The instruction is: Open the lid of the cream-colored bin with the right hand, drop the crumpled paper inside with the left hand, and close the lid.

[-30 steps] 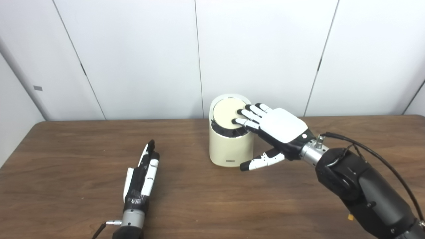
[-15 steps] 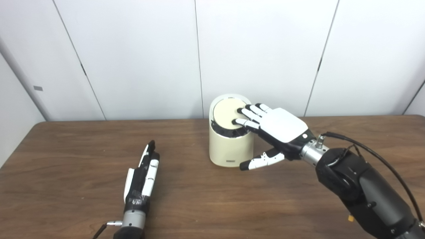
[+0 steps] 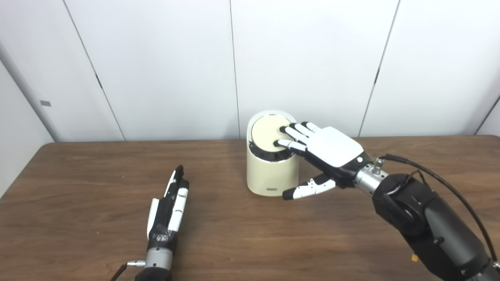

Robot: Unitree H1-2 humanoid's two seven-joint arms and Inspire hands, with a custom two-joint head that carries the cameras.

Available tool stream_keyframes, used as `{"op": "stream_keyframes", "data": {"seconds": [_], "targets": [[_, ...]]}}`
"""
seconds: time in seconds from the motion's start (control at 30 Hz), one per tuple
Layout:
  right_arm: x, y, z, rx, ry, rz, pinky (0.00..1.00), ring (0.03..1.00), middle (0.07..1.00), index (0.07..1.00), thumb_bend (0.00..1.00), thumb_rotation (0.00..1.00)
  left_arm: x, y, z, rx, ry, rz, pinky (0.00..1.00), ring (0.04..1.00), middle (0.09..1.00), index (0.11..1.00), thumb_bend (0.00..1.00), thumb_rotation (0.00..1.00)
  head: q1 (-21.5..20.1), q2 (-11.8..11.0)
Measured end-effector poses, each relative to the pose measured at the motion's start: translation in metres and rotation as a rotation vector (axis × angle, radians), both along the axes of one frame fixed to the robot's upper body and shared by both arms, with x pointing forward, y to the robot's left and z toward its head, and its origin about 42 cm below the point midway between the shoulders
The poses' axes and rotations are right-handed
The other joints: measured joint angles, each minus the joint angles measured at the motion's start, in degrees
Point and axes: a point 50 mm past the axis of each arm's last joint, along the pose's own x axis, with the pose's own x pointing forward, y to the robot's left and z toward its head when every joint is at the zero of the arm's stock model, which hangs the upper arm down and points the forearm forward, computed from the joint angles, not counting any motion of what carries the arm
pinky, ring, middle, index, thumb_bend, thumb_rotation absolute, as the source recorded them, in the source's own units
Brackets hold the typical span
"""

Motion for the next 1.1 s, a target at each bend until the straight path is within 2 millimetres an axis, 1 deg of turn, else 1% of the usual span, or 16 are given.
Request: {"op": "stream_keyframes", "data": {"seconds": [0.07,0.13,0.2,0.4,0.5,0.6,0.7,0.73,0.8,0.9,0.97,1.1], "targets": [[-0.001,-0.001,-0.005,0.006,0.024,-0.003,1.0,1.0,1.0,0.99,0.63,1.0,0.0,0.0,0.0,-0.007,0.001,-0.001,1.0,1.0,1.0,1.0,0.39,0.74,0.4,0.0],[-0.003,-0.002,-0.012,0.023,0.046,-0.011,1.0,1.0,1.0,0.998,0.63,1.0,0.0,0.0,0.0,-0.009,0.004,-0.001,1.0,1.0,1.0,1.0,0.37,0.71,0.4,0.0],[-0.003,-0.001,-0.012,0.045,0.048,-0.01,1.0,1.0,1.0,1.0,0.64,1.0,-0.001,0.001,0.0,-0.008,0.006,0.001,1.0,1.0,1.0,1.0,0.35,0.69,0.4,0.0],[-0.002,0.0,-0.015,0.112,0.069,-0.021,1.0,1.0,1.0,1.0,0.62,1.0,-0.001,0.001,0.0,-0.009,0.008,0.001,1.0,1.0,1.0,1.0,0.32,0.65,0.4,0.1],[-0.003,-0.002,-0.017,0.155,0.082,-0.026,1.0,1.0,1.0,1.0,0.61,1.0,-0.001,0.001,-0.001,-0.009,0.008,0.0,1.0,1.0,1.0,1.0,0.32,0.65,0.6,0.0],[-0.003,-0.002,-0.019,0.212,0.106,-0.037,1.0,1.0,1.0,1.0,0.63,1.0,-0.002,0.001,-0.001,-0.012,0.009,-0.001,1.0,1.0,1.0,1.0,0.32,0.62,0.5,0.1],[-0.005,-0.002,-0.022,0.253,0.118,-0.049,1.0,1.0,1.0,1.0,0.63,1.0,-0.002,0.001,-0.001,-0.011,0.009,-0.002,1.0,1.0,1.0,1.0,0.31,0.62,0.4,0.1],[-0.005,-0.003,-0.022,0.266,0.118,-0.055,1.0,1.0,1.0,1.0,0.63,1.0,-0.002,0.001,-0.001,-0.014,0.009,-0.003,1.0,1.0,1.0,1.0,0.31,0.6,0.3,0.1],[-0.007,-0.006,-0.025,0.303,0.119,-0.073,1.0,1.0,1.0,1.0,0.63,1.0,-0.002,0.001,-0.001,-0.039,0.007,-0.008,1.0,1.0,1.0,1.0,0.3,0.58,0.2,0.2],[-0.009,-0.016,-0.032,0.335,0.135,-0.119,1.0,1.0,1.0,1.0,0.64,1.0,-0.002,0.003,-0.001,-0.043,0.007,-0.009,1.0,1.0,1.0,1.0,0.3,0.59,-0.2,0.3],[-0.012,-0.024,-0.036,0.372,0.152,-0.147,1.0,1.0,1.0,1.0,0.62,1.0,-0.002,0.004,-0.001,-0.041,0.007,-0.01,1.0,1.0,1.0,1.0,0.32,0.62,-0.3,0.3],[-0.017,-0.041,-0.043,0.451,0.188,-0.209,1.0,1.0,1.0,1.0,0.59,1.0,-0.003,0.005,-0.001,-0.038,0.007,-0.01,1.0,1.0,1.0,1.0,0.35,0.64,-0.8,0.3]]}}
